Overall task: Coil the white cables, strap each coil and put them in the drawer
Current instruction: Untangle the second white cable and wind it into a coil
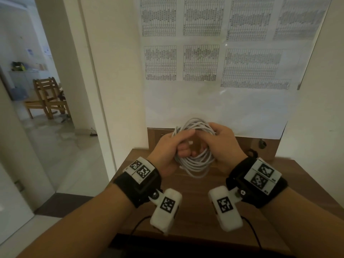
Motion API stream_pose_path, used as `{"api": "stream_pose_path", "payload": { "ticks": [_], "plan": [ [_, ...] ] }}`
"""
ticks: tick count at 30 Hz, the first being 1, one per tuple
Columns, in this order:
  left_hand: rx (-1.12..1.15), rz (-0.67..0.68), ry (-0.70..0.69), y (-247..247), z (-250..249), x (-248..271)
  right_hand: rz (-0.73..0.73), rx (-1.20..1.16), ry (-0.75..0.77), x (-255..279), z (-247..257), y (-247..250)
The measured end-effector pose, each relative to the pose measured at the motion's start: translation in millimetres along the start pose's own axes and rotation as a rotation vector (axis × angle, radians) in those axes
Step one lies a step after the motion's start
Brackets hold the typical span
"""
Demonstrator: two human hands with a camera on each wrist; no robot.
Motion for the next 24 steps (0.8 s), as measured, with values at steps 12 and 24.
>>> {"api": "stream_pose_path", "payload": {
  "ticks": [12, 24],
  "plan": [
    [0.334, -0.065, 0.011, -6.1, -35.9, -3.8, 0.288, -0.007, -0.081, 5.1, -11.7, -3.4],
    [0.362, -0.192, -0.270, 19.5, -66.2, -7.6, 0.184, -0.056, -0.086, 12.1, -32.6, 10.9]
  ]
}}
Point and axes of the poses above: each hand's wrist, its own x-axis away from the middle knuckle, its own y-axis out of the back of the hand, z = x × y, the point moved 9 cm from there along -x, towards the middle knuckle, and after that the axes turned 7 degrees about x, right-handed, at the moved point
